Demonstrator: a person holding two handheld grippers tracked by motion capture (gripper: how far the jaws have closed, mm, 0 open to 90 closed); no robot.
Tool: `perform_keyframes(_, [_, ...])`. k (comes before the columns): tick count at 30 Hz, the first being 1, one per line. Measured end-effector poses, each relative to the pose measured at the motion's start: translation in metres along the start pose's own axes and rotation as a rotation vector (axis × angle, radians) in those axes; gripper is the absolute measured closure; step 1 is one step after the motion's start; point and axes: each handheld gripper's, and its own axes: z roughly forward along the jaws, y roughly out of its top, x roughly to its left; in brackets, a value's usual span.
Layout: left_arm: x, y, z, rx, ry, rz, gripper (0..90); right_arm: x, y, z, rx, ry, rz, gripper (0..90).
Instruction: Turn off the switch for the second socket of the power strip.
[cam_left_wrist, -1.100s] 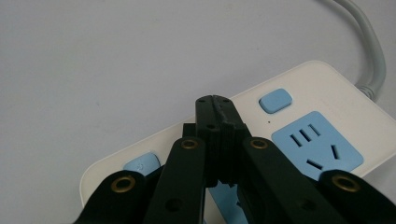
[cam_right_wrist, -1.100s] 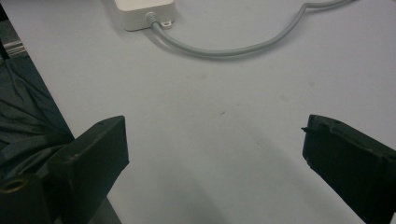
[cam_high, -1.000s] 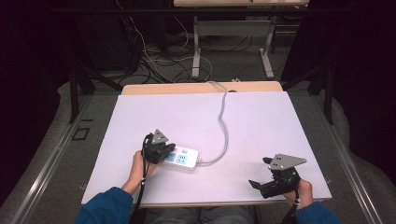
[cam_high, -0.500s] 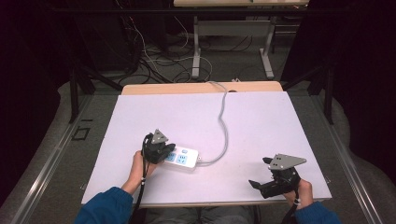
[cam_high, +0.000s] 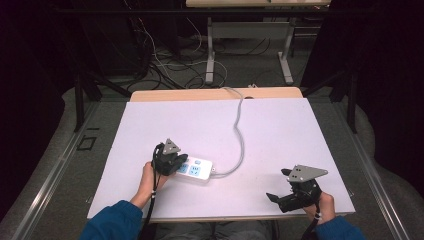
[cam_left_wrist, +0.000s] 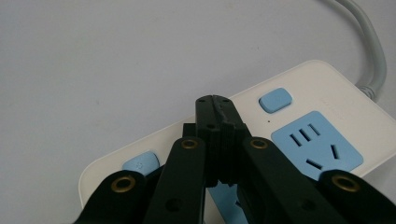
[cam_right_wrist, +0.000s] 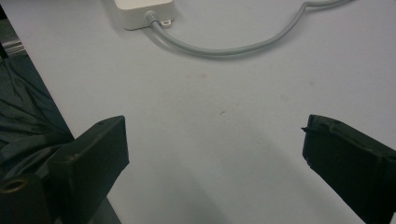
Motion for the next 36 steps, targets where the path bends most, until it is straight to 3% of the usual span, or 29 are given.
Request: perform_keyframes(36, [-0.0016, 0.0001, 0.0016, -0.005, 0.004, -0.001, 90.0, -0.0006, 0.0001, 0.0006, -0.001, 0.000, -0.010, 6.3])
